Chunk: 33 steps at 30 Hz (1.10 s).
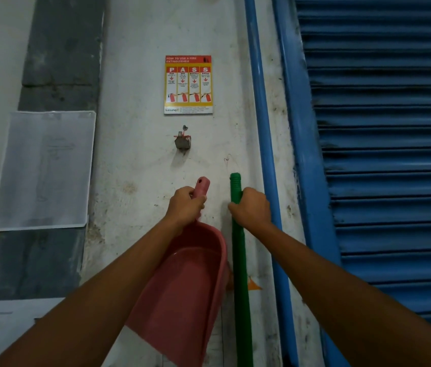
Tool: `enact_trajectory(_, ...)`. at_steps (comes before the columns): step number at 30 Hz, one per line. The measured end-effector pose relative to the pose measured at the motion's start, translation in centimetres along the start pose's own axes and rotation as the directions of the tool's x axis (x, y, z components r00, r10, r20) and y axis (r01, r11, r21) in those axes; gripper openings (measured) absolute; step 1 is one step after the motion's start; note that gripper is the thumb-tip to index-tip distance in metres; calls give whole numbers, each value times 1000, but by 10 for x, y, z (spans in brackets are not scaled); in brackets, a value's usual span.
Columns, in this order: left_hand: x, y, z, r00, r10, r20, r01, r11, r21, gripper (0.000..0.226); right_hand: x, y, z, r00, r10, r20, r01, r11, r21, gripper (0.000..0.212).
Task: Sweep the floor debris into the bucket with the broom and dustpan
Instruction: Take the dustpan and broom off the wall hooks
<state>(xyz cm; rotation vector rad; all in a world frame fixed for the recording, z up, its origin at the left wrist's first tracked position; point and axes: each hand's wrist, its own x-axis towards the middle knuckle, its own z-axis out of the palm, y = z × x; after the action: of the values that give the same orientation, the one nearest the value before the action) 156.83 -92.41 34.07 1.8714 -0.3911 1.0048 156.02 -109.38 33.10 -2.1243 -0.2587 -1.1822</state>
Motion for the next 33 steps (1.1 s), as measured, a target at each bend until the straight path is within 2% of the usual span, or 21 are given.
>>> enact_trajectory(4, -21, -11, -6, 1000, -24, -3, 24, 999, -30, 30, -19, -9, 7, 996, 7, 93, -10, 1000, 28, 29)
enact_trajectory(7, -53, -34, -14, 996, -85, -16, 83, 994, -68, 12, -45, -10, 13, 973, 83, 216, -103, 991, 83, 29)
enact_trajectory(10, -90, -63, -28, 986, -159, -39, 153, 980, -124, 30, -79, -13, 22, 925, 122, 360, -188, 970, 153, 26)
enact_trajectory(12, -115, -80, -38, 975, -224, -6, 221, 965, -142, 33, -102, -16, 28, 870, 164, 466, -283, 939, 198, 25)
enact_trajectory(14, -142, -96, -47, 960, -278, 41, 281, 948, -151, 29, -126, -18, 35, 765, 221, 605, -411, 891, 194, 28)
enact_trajectory(17, -183, -119, -61, 938, -319, 135, 334, 936, -108, 18, -160, -16, 45, 541, 244, 805, -572, 808, 139, 36)
enact_trajectory(22, -254, -147, -91, 857, -388, 340, 417, 909, -12, 15, -221, -4, 61, 231, 185, 955, -752, 657, 55, 47)
enact_trajectory(28, -353, -155, -121, 785, -517, 341, 518, 850, 96, 21, -310, 5, 67, -12, 173, 985, -914, 398, -81, 60)
enact_trajectory(30, -391, -150, -136, 762, -552, 337, 535, 831, 152, 22, -345, 8, 66, -85, 158, 984, -941, 313, -132, 51)
enact_trajectory(33, -457, -137, -164, 709, -610, 354, 549, 793, 266, 22, -404, 7, 62, -177, 146, 973, -948, 239, -208, 38)
